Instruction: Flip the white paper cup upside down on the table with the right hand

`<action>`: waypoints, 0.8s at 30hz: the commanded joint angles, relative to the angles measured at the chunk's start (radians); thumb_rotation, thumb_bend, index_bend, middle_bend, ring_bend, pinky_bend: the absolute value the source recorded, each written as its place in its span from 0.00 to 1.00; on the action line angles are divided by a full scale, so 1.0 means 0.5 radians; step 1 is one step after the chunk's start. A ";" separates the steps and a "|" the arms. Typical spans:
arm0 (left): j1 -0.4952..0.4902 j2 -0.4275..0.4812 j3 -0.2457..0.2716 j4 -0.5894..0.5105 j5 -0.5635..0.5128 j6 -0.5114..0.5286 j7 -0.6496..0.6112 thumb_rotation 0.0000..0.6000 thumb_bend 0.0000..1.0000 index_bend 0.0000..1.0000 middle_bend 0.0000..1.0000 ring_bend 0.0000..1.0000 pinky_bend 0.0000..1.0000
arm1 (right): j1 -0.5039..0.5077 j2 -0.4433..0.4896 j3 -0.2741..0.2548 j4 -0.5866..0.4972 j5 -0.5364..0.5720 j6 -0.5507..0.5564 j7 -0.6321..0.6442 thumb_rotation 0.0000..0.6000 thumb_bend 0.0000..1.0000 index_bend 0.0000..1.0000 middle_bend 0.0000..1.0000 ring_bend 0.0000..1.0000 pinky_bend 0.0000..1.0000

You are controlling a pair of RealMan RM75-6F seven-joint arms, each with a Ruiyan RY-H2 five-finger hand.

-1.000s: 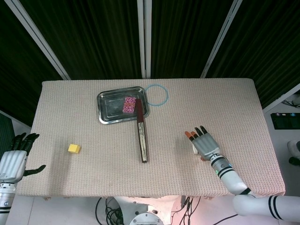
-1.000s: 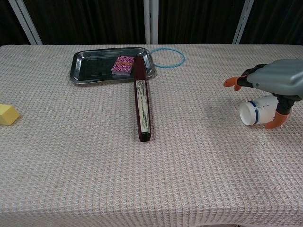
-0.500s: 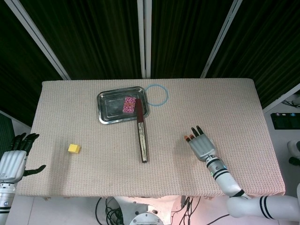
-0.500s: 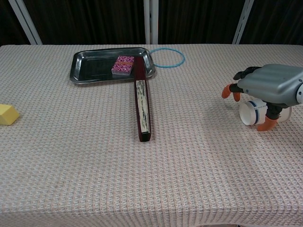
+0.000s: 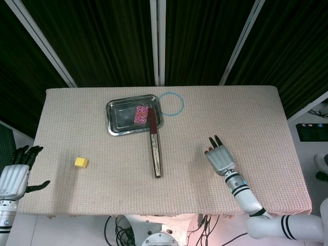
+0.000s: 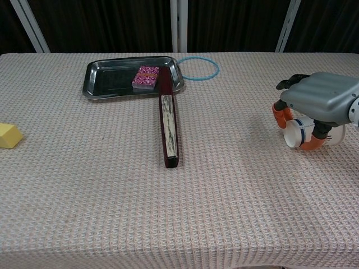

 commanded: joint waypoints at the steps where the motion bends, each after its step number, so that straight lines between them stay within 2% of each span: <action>1: 0.000 0.000 -0.001 -0.001 -0.002 0.000 -0.003 1.00 0.05 0.11 0.08 0.00 0.06 | -0.008 0.011 0.008 -0.006 -0.034 0.007 0.028 1.00 0.14 0.52 0.48 0.07 0.00; 4: 0.000 -0.001 -0.001 0.001 -0.001 0.001 0.002 1.00 0.05 0.11 0.08 0.00 0.06 | -0.027 0.044 0.040 -0.035 -0.104 0.015 0.138 1.00 0.14 0.54 0.50 0.08 0.00; 7: 0.000 -0.002 -0.001 0.000 -0.002 0.000 0.004 1.00 0.05 0.11 0.08 0.00 0.06 | -0.056 0.090 0.097 -0.068 -0.236 0.012 0.370 1.00 0.14 0.56 0.51 0.10 0.00; 11: 0.000 -0.002 -0.001 -0.001 -0.003 -0.001 0.008 1.00 0.05 0.11 0.08 0.00 0.06 | -0.148 0.060 0.197 0.036 -0.598 0.070 1.024 1.00 0.14 0.56 0.51 0.10 0.00; 15: 0.000 -0.002 -0.001 -0.002 -0.003 0.000 0.011 1.00 0.05 0.11 0.08 0.00 0.06 | -0.240 -0.088 0.223 0.321 -0.903 0.166 1.768 1.00 0.14 0.56 0.52 0.10 0.00; 19: -0.001 -0.003 -0.002 -0.002 -0.004 -0.001 0.015 1.00 0.05 0.11 0.08 0.00 0.06 | -0.293 -0.237 0.227 0.593 -1.042 0.189 2.418 1.00 0.14 0.56 0.51 0.10 0.00; 24: -0.001 -0.004 -0.002 -0.001 -0.004 0.000 0.021 1.00 0.05 0.11 0.08 0.00 0.06 | -0.331 -0.368 0.242 0.797 -1.101 0.185 2.997 1.00 0.14 0.56 0.52 0.10 0.00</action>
